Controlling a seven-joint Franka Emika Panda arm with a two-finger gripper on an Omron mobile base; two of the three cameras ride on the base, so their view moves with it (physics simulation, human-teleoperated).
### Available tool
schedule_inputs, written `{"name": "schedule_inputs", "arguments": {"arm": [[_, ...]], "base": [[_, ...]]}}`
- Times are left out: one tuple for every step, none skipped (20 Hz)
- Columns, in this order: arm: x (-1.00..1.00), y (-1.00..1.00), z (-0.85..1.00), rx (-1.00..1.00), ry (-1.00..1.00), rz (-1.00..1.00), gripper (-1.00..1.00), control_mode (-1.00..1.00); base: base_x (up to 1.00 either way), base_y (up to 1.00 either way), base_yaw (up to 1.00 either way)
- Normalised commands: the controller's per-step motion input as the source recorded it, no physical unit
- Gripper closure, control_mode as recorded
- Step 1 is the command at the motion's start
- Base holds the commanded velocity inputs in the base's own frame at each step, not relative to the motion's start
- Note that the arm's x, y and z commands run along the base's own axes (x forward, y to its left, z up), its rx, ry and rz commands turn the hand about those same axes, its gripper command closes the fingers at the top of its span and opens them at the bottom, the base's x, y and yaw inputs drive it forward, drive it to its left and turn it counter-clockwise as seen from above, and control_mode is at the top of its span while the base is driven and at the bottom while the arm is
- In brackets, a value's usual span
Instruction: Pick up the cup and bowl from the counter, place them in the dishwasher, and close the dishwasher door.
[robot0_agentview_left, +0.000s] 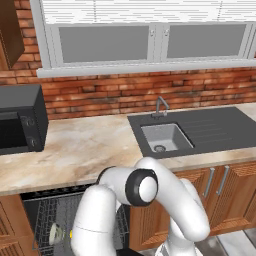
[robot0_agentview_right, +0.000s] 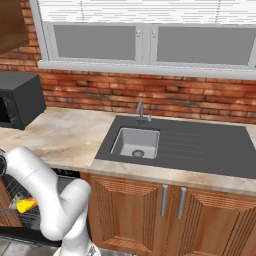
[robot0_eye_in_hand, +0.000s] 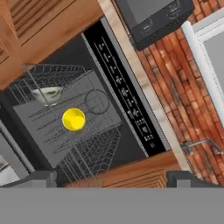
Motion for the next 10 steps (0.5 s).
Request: {"name": "schedule_inputs", "arguments": {"arm": [[-0.04,-0.70,0.00,-0.01,-0.17,0.09,-1.00,-1.00],[0.00,-0.59,0.00,-0.03,-0.17,0.08,-1.00,-1.00],[0.00,-0.49,0.00,-0.02,-0.17,0.07,-1.00,-1.00],[0.00,-0.39,0.00,-0.04,-0.16,0.06,-1.00,-1.00],[0.00,-0.32,0.00,-0.05,-0.15,0.05,-1.00,-1.00],[0.00,-0.31,0.00,-0.05,-0.14,0.05,-1.00,-1.00],[0.00,-0.31,0.00,-0.05,-0.14,0.04,-1.00,-1.00],[0.00,-0.31,-0.04,-0.06,-0.13,0.04,-1.00,-1.00],[0.00,-0.31,-0.07,-0.06,-0.13,0.04,-1.00,-1.00],[0.00,-0.32,-0.09,-0.06,-0.12,0.04,-1.00,-1.00]], "base": [[0.00,0.00,0.00],[0.00,0.00,0.00],[0.00,0.00,0.00],[0.00,0.00,0.00],[0.00,0.00,0.00],[0.00,0.00,0.00],[0.00,0.00,0.00],[0.00,0.00,0.00],[0.00,0.00,0.00],[0.00,0.00,0.00]]}}
